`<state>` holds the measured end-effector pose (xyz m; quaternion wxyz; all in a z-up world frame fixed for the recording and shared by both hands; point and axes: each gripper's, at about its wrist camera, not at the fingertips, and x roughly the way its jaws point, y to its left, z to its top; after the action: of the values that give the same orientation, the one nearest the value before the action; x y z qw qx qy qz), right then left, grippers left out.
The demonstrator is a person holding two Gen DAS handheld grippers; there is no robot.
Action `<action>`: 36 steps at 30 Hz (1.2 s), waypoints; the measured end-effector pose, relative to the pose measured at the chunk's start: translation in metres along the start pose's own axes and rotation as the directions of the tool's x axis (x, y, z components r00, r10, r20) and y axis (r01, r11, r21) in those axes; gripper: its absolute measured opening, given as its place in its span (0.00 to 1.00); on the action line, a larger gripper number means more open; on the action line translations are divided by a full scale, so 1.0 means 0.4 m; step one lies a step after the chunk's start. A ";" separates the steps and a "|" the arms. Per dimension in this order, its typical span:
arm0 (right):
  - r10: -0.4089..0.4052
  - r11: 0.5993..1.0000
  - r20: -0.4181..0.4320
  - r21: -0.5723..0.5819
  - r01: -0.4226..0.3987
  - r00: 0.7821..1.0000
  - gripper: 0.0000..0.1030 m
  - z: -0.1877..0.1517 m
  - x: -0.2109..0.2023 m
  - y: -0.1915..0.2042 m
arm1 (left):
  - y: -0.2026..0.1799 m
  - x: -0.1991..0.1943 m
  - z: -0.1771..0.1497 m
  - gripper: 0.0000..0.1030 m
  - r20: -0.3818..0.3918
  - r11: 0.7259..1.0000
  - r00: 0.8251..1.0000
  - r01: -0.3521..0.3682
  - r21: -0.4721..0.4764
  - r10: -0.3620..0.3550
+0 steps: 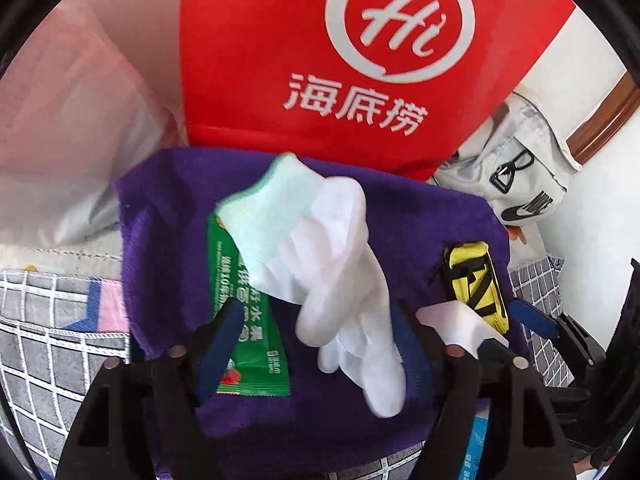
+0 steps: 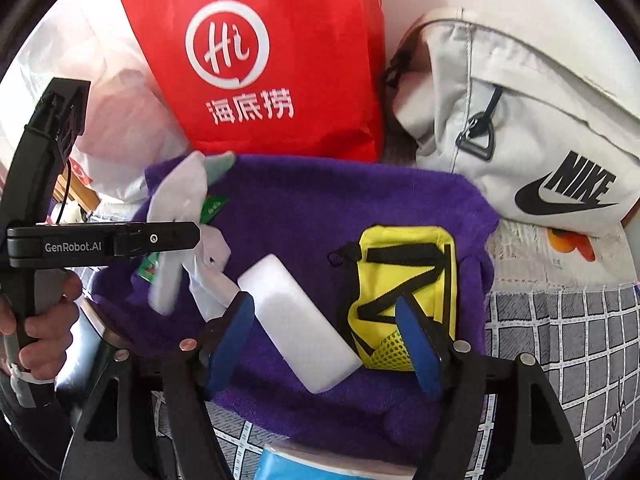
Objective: Organize soft objects
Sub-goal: 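Release the glove onto the purple towel with the left tool and withdraw both tools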
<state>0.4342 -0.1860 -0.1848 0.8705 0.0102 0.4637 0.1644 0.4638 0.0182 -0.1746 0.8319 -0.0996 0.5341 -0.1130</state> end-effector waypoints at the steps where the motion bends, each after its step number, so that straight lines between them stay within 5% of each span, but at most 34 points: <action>1: -0.001 1.000 0.005 0.000 0.001 1.000 0.70 0.001 -0.003 -0.002 | 0.001 -0.002 0.001 0.73 0.002 1.000 1.000 -0.003 -0.003 0.003; 15: -0.048 0.999 0.130 -0.010 0.049 0.990 0.70 0.001 -0.151 0.007 | -0.013 -0.136 -0.012 0.72 0.072 0.999 0.997 0.038 -0.020 -0.036; 29: 0.032 0.999 0.141 -0.018 -0.029 0.990 0.69 -0.224 -0.367 0.102 | -0.061 -0.344 -0.232 0.72 0.134 1.000 0.991 -0.021 0.014 0.019; 36: 0.097 0.993 0.035 -0.075 -0.094 0.995 0.43 -0.347 -0.332 0.189 | -0.004 -0.354 -0.387 0.72 0.117 0.996 0.989 -0.090 -0.007 0.090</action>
<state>0.2321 -0.1725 -0.1443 0.8702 0.0037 0.4397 0.2223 0.2653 0.0515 -0.1150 0.8659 -0.0826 0.4885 -0.0689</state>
